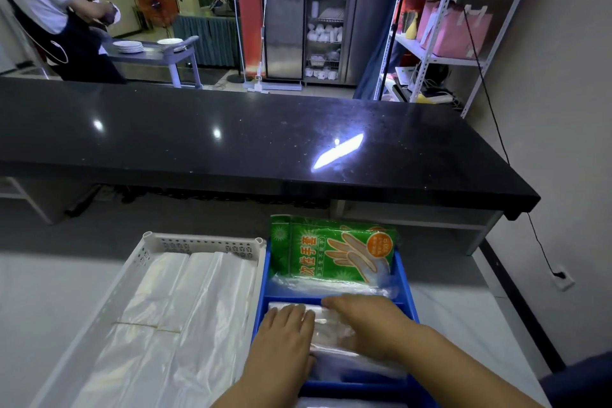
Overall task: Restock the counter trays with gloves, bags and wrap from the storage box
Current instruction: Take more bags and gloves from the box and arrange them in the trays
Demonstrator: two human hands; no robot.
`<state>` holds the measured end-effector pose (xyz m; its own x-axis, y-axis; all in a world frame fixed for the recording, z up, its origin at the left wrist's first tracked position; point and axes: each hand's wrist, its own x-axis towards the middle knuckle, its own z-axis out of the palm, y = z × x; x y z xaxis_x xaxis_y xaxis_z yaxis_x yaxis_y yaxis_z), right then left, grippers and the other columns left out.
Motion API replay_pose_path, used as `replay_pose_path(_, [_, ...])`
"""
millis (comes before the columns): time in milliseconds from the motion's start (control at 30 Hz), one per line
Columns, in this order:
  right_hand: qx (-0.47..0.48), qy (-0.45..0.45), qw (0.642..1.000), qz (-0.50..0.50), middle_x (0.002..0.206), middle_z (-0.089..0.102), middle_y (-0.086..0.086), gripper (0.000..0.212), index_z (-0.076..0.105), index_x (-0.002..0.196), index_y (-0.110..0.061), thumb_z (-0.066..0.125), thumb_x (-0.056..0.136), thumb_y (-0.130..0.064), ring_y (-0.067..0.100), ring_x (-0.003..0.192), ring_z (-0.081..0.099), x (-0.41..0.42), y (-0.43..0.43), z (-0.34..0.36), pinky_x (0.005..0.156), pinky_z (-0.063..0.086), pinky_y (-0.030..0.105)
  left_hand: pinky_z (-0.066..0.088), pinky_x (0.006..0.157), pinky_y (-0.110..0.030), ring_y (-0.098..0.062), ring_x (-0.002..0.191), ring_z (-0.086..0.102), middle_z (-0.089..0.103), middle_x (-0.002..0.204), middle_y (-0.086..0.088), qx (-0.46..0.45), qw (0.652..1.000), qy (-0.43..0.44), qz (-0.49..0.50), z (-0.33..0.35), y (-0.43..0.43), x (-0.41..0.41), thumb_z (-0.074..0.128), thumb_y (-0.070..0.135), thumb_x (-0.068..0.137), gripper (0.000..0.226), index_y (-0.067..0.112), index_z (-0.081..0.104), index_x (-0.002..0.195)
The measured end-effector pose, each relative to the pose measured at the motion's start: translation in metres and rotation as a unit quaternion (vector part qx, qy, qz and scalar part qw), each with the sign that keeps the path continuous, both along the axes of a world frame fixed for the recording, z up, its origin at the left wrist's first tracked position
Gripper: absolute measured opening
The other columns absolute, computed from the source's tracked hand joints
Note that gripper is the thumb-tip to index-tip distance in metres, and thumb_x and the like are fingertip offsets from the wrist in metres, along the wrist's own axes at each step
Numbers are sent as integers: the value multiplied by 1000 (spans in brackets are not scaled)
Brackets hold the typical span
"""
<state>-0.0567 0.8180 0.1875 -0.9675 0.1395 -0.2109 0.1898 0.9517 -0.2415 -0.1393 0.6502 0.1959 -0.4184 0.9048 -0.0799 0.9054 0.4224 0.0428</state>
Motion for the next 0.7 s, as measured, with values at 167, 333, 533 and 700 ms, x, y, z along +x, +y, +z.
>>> replay_pose_path(167, [6,78,993,-87,117,60,-13,34,55,116,-36,55,83,-43,10,106,55,22,18,6,81,43,26,44,94,-28,-20,112,57,60,122,-9,-25,999,-25,26,-5,1,-4,70,34,68,62,14,55,125])
replay_pose_path(333, [61,64,993,-74,114,61,-10,48,59,113,-31,51,75,-57,13,107,51,44,14,-1,88,41,29,49,77,-19,-14,93,64,66,103,4,14,1000,-8,-19,-5,-3,-7,80,31,52,53,24,67,102])
replay_pose_path(533, [110,25,990,-89,111,62,-2,37,59,105,-25,54,76,-48,20,106,52,47,14,-1,88,38,33,42,81,-37,-28,106,53,58,114,-8,-47,998,29,24,-13,-3,-13,44,11,85,24,13,55,106])
replay_pose_path(700, [138,16,987,-76,113,62,3,34,58,106,-21,55,79,-42,24,104,52,49,14,6,89,36,35,44,46,-17,-15,49,58,58,42,5,9,994,91,-53,1,-7,-25,82,25,18,34,19,59,42])
